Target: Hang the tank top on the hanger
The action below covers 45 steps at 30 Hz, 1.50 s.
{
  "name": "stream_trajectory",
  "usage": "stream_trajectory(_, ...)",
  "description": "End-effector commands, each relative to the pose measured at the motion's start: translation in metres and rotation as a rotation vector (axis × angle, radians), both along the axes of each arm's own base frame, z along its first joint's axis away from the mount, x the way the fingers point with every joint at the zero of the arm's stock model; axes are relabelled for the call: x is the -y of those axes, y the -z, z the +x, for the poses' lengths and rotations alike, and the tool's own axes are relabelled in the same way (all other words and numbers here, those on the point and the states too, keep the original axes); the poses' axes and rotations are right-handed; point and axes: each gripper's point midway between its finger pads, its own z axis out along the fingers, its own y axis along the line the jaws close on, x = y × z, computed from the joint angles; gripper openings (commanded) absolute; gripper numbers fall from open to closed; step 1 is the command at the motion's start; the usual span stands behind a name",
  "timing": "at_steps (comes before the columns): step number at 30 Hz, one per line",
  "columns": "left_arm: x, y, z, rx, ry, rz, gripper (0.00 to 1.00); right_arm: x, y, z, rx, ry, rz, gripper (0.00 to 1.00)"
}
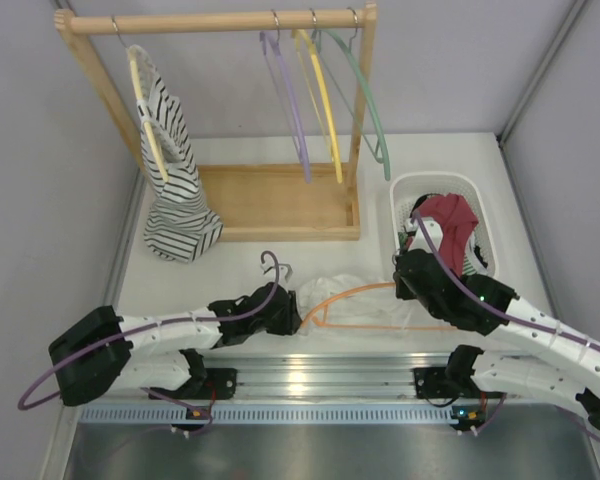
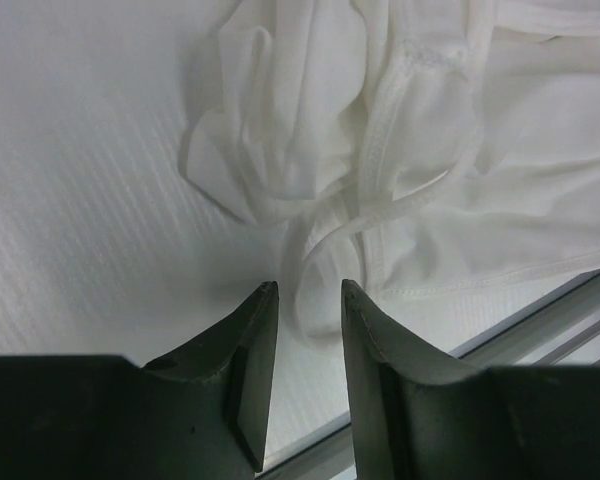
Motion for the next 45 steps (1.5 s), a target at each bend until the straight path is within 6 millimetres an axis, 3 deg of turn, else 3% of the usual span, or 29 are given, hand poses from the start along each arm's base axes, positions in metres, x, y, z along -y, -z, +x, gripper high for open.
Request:
stream_trajectory(1, 0.006, 0.005, 0.005, 0.018, 0.017, 0.015, 0.37, 0.000, -0.015, 0.003, 0.039, 0.011, 0.031, 0.00)
stream_trajectory(4, 0.008, 0.009, 0.005, 0.021, 0.019, 0.015, 0.34, 0.000, -0.015, 0.003, 0.039, 0.009, 0.034, 0.00)
stream_trajectory(7, 0.007, 0.014, 0.004, 0.016, 0.013, 0.032, 0.22, 0.000, -0.015, 0.003, 0.039, 0.009, 0.031, 0.00)
stream_trajectory(10, 0.001, 0.016, 0.005, 0.018, -0.016, 0.052, 0.00, 0.001, -0.016, 0.004, 0.042, 0.013, 0.030, 0.00)
stream_trajectory(14, -0.007, 0.011, 0.004, 0.019, -0.039, 0.056, 0.00, 0.003, -0.014, 0.004, 0.043, 0.022, 0.019, 0.00)
stream_trajectory(18, -0.008, -0.013, 0.007, 0.060, -0.066, -0.002, 0.00, 0.009, -0.011, 0.005, 0.044, 0.049, -0.007, 0.00)
stream_trajectory(28, -0.009, -0.044, -0.001, 0.063, -0.085, -0.132, 0.00, 0.020, -0.005, 0.014, 0.055, 0.132, -0.081, 0.00)
stream_trajectory(45, 0.020, -0.105, 0.001, 0.098, -0.023, -0.281, 0.00, -0.002, -0.009, 0.029, 0.085, 0.134, -0.050, 0.00)
